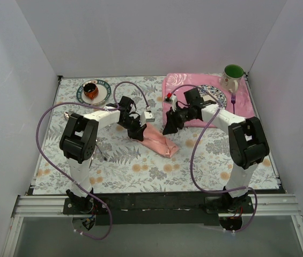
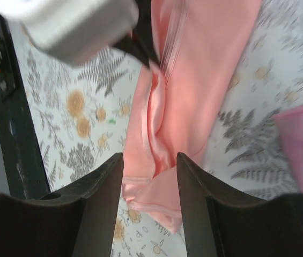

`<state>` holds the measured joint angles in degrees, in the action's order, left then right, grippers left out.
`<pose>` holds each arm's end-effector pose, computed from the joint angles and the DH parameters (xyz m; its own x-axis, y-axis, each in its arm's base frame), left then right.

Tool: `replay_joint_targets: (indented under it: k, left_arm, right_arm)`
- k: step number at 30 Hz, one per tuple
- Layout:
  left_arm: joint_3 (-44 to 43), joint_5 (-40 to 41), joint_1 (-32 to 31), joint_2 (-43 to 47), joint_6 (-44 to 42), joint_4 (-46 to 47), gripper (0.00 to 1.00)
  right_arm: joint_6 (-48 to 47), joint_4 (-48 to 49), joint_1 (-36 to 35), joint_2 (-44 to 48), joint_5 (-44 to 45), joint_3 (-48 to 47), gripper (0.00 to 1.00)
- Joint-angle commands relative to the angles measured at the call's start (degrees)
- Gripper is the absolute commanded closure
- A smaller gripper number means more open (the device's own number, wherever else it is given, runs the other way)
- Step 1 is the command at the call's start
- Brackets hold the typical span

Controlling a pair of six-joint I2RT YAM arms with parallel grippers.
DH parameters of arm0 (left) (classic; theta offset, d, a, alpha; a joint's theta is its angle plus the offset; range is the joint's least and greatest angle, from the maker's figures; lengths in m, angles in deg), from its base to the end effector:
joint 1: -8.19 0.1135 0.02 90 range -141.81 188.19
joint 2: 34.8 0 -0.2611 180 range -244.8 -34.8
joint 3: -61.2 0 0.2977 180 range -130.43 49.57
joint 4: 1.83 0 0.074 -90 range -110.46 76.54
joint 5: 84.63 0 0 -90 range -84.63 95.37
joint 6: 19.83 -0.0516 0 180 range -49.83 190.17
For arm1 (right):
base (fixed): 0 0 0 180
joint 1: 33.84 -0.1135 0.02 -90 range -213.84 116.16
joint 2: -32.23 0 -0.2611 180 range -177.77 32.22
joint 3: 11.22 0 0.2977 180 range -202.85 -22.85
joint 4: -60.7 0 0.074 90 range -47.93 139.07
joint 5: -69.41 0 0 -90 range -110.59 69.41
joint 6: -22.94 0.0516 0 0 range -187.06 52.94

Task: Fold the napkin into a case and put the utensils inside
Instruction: Smooth out the smaller rectangle-folded napkin from the folded napkin.

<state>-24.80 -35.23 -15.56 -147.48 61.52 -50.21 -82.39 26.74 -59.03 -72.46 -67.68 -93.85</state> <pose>0.3671 -0.1982 0.1114 -0.8052 0.4791 -0.3494 0.5871 0.5617 -0.5828 0.3668 0.2143 0.1638 -0.5491 -0.4572 -0.6996 -0.8351 0.3328 0.4380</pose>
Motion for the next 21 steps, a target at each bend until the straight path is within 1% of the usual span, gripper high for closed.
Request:
replay_joint_targets:
  k: [1, 4, 7, 8, 13, 21]
  left_arm:
    - [0.01, 1.31, -0.25, 0.45, -1.81, -2.27, 1.0]
    - [-0.07, 1.57, -0.25, 0.45, -1.9, -2.45, 1.0]
    - [0.1, 1.75, -0.25, 0.62, -2.17, -2.45, 1.0]
    - [0.1, 1.93, -0.25, 0.8, -2.08, -2.27, 1.0]
    - [-0.69, 2.1, -0.25, 1.15, -1.81, -2.71, 1.0]
    - [-0.6, 2.54, -0.25, 1.41, -2.08, -2.71, 1.0]
  right_arm:
    - [9.44, 9.75, 1.37, 2.82, -5.21, -4.84, 0.47]
    - [12.87, 11.96, 1.37, 1.07, -1.1, -6.25, 0.46]
    - [12.26, 8.37, 1.28, -2.97, 3.13, -9.93, 0.46]
    - [11.82, 7.48, 1.28, -5.07, 3.49, -11.16, 0.46]
    - [11.38, 4.94, 0.58, -9.48, 6.04, -14.68, 0.45]
    - [12.52, 6.15, -1.97, -13.52, 8.15, -15.74, 0.45]
